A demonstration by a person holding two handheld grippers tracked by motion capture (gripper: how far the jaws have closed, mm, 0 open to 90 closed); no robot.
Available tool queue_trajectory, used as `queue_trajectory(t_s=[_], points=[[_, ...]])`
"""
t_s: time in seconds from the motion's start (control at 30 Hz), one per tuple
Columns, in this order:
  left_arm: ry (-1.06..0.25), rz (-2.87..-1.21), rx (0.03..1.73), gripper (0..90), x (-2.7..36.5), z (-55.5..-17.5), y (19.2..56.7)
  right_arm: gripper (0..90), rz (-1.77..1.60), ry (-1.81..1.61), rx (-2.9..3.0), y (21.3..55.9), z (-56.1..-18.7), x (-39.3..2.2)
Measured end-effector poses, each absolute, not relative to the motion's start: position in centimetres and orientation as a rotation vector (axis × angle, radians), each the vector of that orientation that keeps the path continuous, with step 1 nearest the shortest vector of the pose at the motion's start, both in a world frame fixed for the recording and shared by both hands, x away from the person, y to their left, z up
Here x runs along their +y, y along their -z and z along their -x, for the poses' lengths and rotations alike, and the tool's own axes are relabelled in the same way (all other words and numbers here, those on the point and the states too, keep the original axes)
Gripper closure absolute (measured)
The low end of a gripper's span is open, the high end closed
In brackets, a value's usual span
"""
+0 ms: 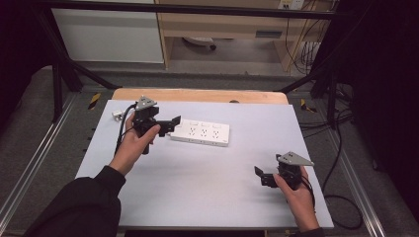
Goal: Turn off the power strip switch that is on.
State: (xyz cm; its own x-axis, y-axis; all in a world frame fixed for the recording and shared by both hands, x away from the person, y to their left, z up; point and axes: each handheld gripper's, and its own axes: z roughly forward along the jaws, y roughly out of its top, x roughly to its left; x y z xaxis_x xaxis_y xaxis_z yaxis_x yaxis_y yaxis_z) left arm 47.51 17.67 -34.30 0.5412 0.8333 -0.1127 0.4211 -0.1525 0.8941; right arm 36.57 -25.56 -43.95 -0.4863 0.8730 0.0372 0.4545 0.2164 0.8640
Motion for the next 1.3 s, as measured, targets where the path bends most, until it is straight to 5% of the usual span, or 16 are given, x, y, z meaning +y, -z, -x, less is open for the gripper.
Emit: queue_trajectory(t_s=[1.3], points=[[-0.562, -1.814, 1.039, 11.1, 14.8, -52.4, 35.7, 3.5, -1.239, -1.220, 2.035, 43.9, -36.6, -25.7]])
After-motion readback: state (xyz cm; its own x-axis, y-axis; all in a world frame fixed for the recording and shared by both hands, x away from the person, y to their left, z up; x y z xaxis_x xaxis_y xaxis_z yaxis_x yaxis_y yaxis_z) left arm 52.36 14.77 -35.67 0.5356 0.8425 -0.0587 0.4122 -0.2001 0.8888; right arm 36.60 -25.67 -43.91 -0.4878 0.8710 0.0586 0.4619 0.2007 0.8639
